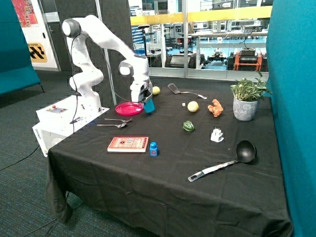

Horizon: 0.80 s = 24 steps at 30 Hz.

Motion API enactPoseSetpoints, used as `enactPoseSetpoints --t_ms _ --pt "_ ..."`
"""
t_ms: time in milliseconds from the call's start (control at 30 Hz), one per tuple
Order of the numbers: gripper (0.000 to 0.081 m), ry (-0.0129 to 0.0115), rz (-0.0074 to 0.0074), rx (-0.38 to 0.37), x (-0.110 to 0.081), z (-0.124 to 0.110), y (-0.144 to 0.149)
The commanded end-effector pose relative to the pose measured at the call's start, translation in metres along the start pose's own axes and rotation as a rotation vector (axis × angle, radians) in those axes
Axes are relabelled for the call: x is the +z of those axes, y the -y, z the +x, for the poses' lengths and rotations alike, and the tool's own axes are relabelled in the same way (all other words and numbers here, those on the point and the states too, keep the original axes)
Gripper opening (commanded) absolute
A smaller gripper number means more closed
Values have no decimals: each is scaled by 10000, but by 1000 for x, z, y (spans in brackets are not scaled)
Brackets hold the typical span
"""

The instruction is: Set the table

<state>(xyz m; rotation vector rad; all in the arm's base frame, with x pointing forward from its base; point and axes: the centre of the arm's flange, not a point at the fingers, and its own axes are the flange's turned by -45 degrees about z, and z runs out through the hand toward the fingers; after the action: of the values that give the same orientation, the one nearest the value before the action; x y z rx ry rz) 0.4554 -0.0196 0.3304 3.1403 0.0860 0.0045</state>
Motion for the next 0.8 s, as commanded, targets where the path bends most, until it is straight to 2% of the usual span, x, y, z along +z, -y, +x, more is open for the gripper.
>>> enactPoseSetpoints --t_ms 0,433,767 --pt "219 28 2 116 1 -7 5" --pt "216 28 2 148 6 -23 13" --pt "228 28 1 255 4 -23 -1"
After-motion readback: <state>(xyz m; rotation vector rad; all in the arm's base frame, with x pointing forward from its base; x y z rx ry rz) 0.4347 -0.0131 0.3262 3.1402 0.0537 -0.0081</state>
